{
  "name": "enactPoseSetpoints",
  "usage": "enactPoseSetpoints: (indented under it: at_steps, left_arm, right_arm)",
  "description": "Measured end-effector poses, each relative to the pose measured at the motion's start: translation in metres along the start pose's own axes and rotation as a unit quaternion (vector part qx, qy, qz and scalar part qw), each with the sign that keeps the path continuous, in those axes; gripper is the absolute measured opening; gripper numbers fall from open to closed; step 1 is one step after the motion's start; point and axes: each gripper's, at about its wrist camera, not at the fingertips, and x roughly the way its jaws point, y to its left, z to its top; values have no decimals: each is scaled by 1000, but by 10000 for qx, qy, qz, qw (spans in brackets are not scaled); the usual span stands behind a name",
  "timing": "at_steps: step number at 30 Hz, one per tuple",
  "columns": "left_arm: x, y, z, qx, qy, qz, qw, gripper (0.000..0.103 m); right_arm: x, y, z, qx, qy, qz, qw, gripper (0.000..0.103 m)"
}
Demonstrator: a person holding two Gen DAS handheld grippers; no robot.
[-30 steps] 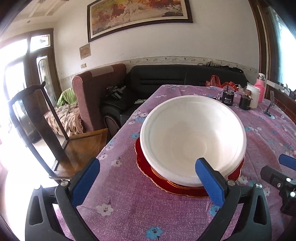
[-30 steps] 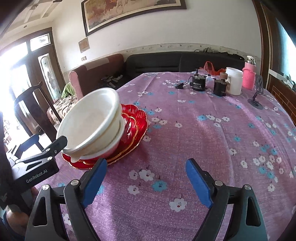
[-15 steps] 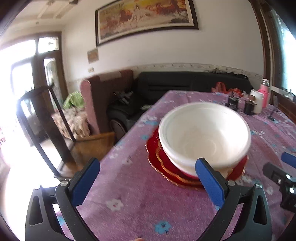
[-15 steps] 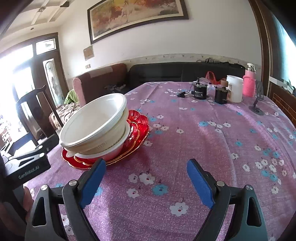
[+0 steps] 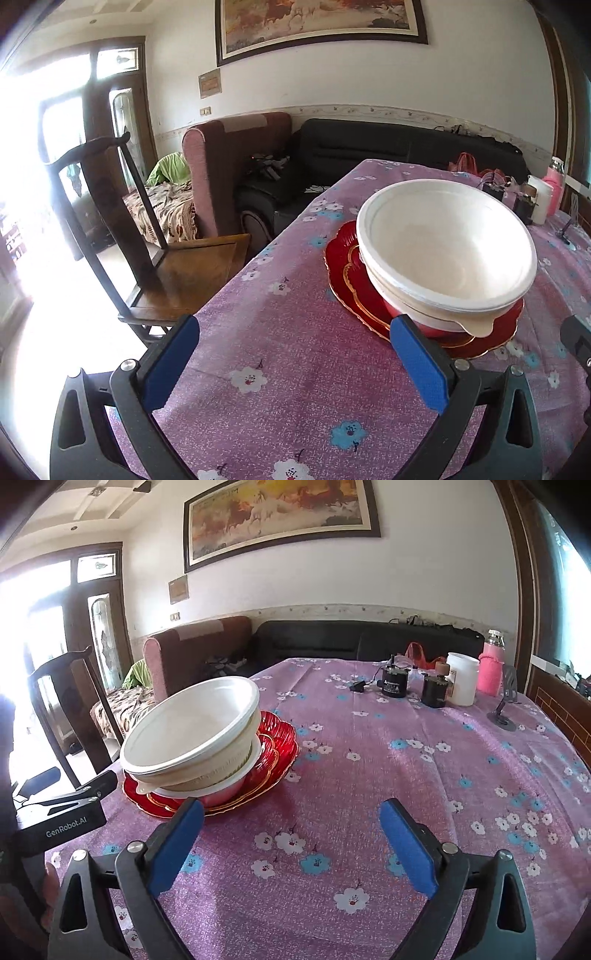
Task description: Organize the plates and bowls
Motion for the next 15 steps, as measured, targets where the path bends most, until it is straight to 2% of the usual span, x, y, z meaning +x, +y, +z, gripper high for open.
enactPoseSetpoints:
  at_steps: [15]
  left_arm:
    - [5, -3, 1, 108, 90, 80, 9999, 103]
  right_arm:
    - [0, 4, 1, -136, 21, -30, 9999, 101]
